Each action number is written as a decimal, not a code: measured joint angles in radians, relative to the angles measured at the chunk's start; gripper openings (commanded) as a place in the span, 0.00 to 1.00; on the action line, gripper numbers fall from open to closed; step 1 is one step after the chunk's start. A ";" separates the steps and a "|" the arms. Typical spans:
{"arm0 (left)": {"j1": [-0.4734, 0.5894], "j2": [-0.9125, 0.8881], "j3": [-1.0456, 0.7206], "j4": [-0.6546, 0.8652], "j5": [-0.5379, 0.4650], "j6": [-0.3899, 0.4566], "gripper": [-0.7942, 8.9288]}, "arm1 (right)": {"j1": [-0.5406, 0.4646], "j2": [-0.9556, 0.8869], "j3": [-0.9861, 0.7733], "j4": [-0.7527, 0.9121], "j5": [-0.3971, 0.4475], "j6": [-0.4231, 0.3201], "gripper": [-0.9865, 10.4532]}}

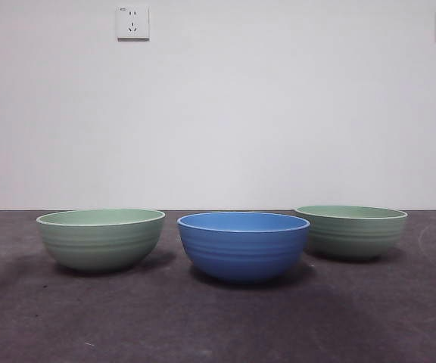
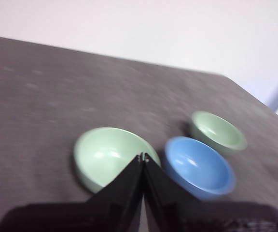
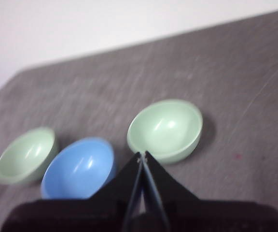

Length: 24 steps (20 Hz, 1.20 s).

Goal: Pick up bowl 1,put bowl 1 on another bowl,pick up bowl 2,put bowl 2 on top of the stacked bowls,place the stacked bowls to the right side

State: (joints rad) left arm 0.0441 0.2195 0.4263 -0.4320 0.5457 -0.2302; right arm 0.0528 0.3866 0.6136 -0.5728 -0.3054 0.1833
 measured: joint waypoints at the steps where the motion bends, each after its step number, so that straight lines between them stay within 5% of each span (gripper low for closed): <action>1: 0.000 0.025 0.027 -0.027 0.035 0.016 0.08 | 0.000 0.031 0.036 -0.042 -0.026 -0.023 0.08; 8: 0.000 0.201 0.210 -0.265 0.184 0.171 0.07 | 0.002 0.214 0.230 -0.308 -0.182 -0.185 0.08; 19: -0.021 0.369 0.375 -0.521 0.214 0.361 0.09 | 0.033 0.308 0.306 -0.489 -0.192 -0.284 0.10; 21: -0.022 0.374 0.380 -0.521 0.214 0.365 0.21 | 0.033 0.311 0.306 -0.489 -0.192 -0.284 0.16; 24: -0.022 0.375 0.380 -0.522 0.202 0.364 0.64 | 0.033 0.313 0.306 -0.489 -0.189 -0.274 0.43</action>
State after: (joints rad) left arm 0.0223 0.5941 0.8059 -0.9539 0.7475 0.1333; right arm 0.0856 0.6998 0.9199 -1.0622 -0.4946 -0.0910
